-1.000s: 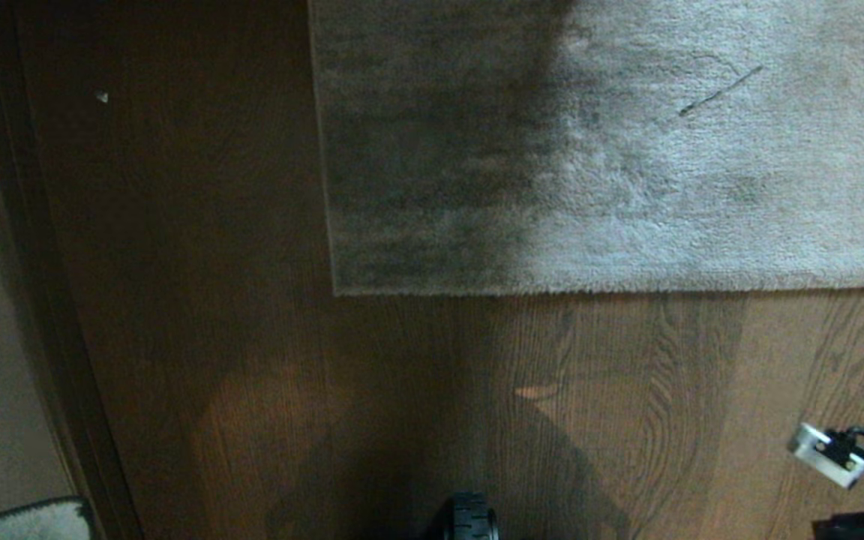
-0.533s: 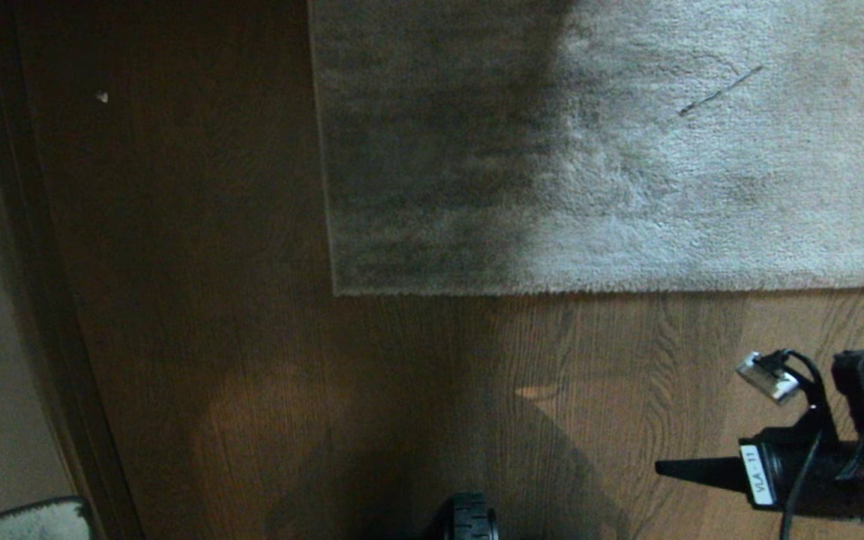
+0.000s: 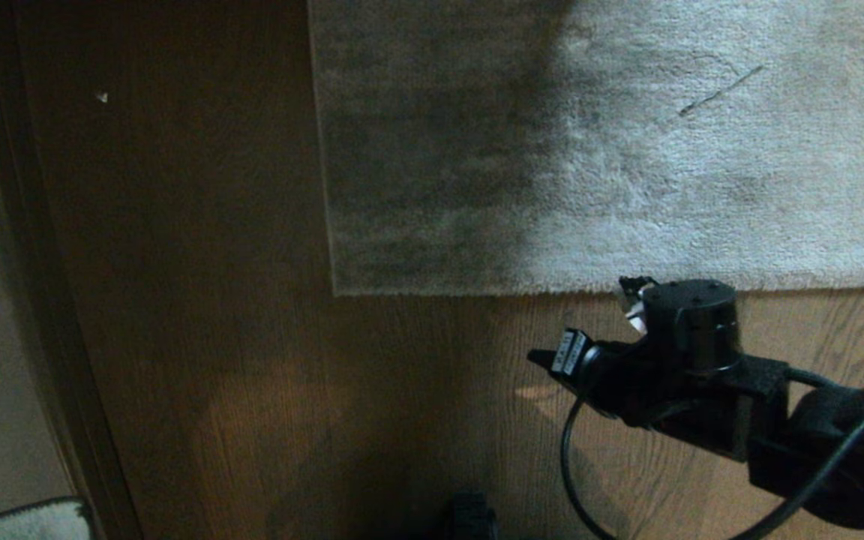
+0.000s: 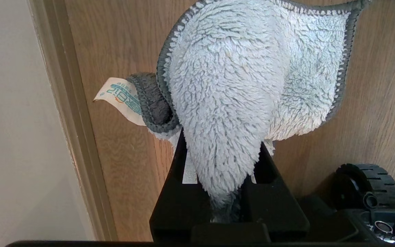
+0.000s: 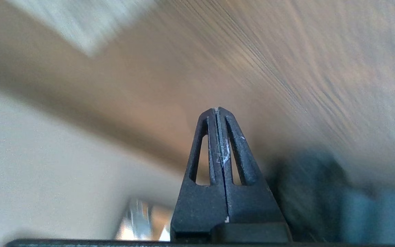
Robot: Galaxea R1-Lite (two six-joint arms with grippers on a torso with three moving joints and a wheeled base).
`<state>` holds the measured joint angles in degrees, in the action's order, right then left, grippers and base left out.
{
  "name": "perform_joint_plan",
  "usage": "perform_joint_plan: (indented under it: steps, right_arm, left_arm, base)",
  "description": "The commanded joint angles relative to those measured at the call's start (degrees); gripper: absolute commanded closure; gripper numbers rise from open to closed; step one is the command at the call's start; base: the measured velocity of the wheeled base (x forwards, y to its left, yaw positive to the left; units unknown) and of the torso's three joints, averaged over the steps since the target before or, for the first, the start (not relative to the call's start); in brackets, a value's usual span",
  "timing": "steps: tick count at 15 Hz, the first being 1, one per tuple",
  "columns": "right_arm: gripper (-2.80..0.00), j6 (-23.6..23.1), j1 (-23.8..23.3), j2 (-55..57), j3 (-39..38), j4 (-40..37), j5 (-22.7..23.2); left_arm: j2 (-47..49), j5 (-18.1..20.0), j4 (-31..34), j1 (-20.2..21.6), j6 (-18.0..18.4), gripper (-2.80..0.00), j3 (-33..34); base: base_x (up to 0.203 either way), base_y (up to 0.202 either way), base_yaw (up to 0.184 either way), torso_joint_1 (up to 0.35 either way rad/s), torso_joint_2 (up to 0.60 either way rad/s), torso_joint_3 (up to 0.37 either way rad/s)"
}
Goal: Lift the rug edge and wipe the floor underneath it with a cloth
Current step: Lift up the carpet
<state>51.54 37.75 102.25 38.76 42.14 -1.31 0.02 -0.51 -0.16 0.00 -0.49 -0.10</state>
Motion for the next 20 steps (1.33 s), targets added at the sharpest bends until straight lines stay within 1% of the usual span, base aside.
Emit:
perform_joint_plan:
  steps: [1,2,3,7,10,13,14,16,17,18,19,20]
  right_arm:
    - [0.00,4.5,6.9,2.5,5.7,-0.1,-11.6]
    - [-2.80,5.6,8.7,1.2,5.9,-0.7,-12.7]
    - [-2.80,6.0,10.5,0.3,5.7,-1.0,-14.2]
    - [-2.80,5.8,15.2,0.7,1.6,-0.4,-24.5]
    - [-2.80,5.5,16.2,1.6,-1.6,-0.3,-27.7]
    - [-2.80,5.4,16.1,4.3,-2.3,0.6,-29.7]
    - [-2.80,5.1,16.1,5.7,-2.5,3.0,-30.1]
    - [-2.80,0.6,15.8,8.1,-4.1,10.8,-30.3]
    - [-2.80,-2.2,15.7,9.6,-5.0,17.1,-30.3]
    - [-2.80,-5.4,15.5,11.7,-6.1,24.7,-30.3]
    - [-2.80,-9.0,15.4,13.6,-7.0,31.9,-30.3]
    - [-2.80,-13.8,15.4,15.6,-7.9,39.5,-30.2]
  left_arm:
    - [0.0,0.0,0.0,0.0,0.0,0.00,0.0]
    - [0.0,0.0,0.0,0.0,0.0,0.00,0.0]
    - [0.0,0.0,0.0,0.0,0.0,0.00,0.0]
    - [0.0,0.0,0.0,0.0,0.0,0.00,0.0]
    - [0.0,0.0,0.0,0.0,0.0,0.00,0.0]
    - [0.0,0.0,0.0,0.0,0.0,0.00,0.0]
    - [0.0,0.0,0.0,0.0,0.0,0.00,0.0]
    - [0.0,0.0,0.0,0.0,0.0,0.00,0.0]
    - [0.0,0.0,-1.6,0.0,0.0,0.00,0.0]
    - [0.0,0.0,-0.1,0.0,0.0,0.00,0.0]
    - [0.0,0.0,0.0,0.0,0.0,0.00,0.0]
    - [0.0,0.0,0.0,0.0,0.0,0.00,0.0]
  base:
    - [0.000,0.000,0.000,0.000,0.00,0.000]
    - [0.000,0.000,0.000,0.000,0.00,0.000]
    - [0.000,0.000,0.000,0.000,0.00,0.000]
    - [0.000,0.000,0.000,0.000,0.00,0.000]
    - [0.000,0.000,0.000,0.000,0.00,0.000]
    - [0.000,0.000,0.000,0.000,0.00,0.000]
    - [0.000,0.000,0.000,0.000,0.00,0.000]
    - [0.000,0.000,0.000,0.000,0.00,0.000]
    - [0.000,0.000,0.000,0.000,0.00,0.000]
    - [0.000,0.000,0.000,0.000,0.00,0.000]
    - [0.000,0.000,0.000,0.000,0.00,0.000]
    - [0.000,0.000,0.000,0.000,0.00,0.000]
